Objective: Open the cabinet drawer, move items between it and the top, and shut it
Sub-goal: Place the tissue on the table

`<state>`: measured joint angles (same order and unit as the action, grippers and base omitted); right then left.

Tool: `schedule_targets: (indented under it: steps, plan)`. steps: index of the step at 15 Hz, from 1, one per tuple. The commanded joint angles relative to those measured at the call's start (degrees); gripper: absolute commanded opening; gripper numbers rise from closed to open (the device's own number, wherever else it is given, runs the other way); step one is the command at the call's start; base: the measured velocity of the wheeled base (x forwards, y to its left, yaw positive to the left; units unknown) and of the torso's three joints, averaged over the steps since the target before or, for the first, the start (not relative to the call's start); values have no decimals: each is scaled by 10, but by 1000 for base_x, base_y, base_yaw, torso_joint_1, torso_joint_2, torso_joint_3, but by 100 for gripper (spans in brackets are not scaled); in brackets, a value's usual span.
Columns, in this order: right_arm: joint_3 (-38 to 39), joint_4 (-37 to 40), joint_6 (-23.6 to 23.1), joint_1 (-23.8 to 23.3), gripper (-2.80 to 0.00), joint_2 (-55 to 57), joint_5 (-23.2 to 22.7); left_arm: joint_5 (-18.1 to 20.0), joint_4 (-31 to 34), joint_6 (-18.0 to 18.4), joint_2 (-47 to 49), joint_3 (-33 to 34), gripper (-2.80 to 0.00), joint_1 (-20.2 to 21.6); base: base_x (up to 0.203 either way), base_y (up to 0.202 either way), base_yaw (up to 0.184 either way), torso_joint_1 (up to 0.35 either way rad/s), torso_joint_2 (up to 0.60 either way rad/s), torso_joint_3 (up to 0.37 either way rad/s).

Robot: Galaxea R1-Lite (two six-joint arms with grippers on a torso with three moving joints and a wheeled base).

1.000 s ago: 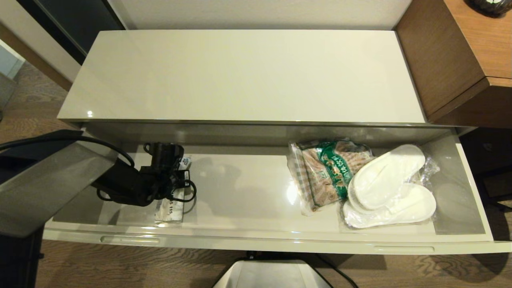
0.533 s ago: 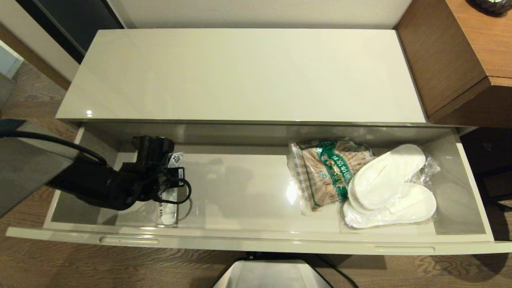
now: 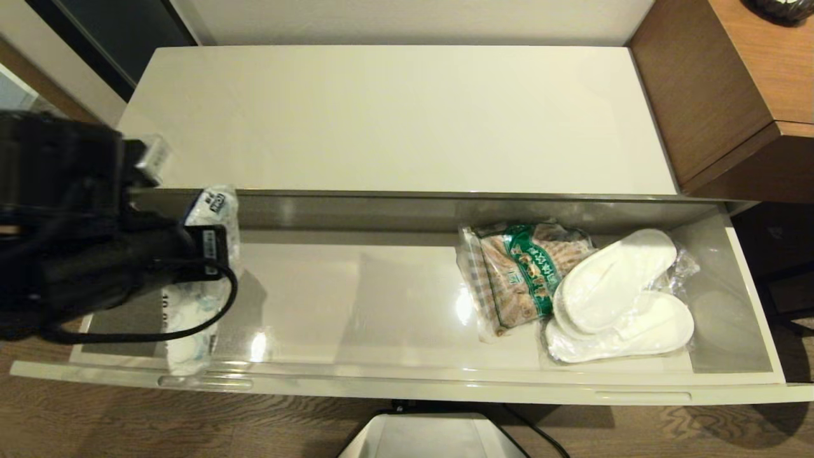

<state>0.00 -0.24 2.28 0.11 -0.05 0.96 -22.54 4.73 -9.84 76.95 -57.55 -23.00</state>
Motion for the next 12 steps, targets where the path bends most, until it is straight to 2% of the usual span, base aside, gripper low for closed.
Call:
schedule_targets:
  steps: [1,3,4,7,9,11,12]
  plan:
    - [2,0,0,0,-280,-8,0,-2,152,-1,-117,-71,-280,-35,0,0,0,0,0,0]
    - [2,0,0,0,-280,-8,0,-3,201,2,-133,-106,-280,-51,0,0,0,0,0,0]
    - [2,0,0,0,-280,-8,0,-4,197,2,-128,-111,-280,-51,0,0,0,0,0,0]
    - [2,0,0,0,-280,-8,0,-7,150,2,-68,-148,-280,-45,0,0,0,0,0,0]
    - [2,0,0,0,-280,-8,0,-8,99,5,19,-190,-280,-29,0,0,0,0,0,0]
    - [2,0,0,0,-280,-8,0,-17,52,10,124,-260,-280,-17,0,0,0,0,0,0]
    - [1,0,0,0,-280,-8,0,-27,32,15,185,-316,-280,-12,0,0,0,0,0,0]
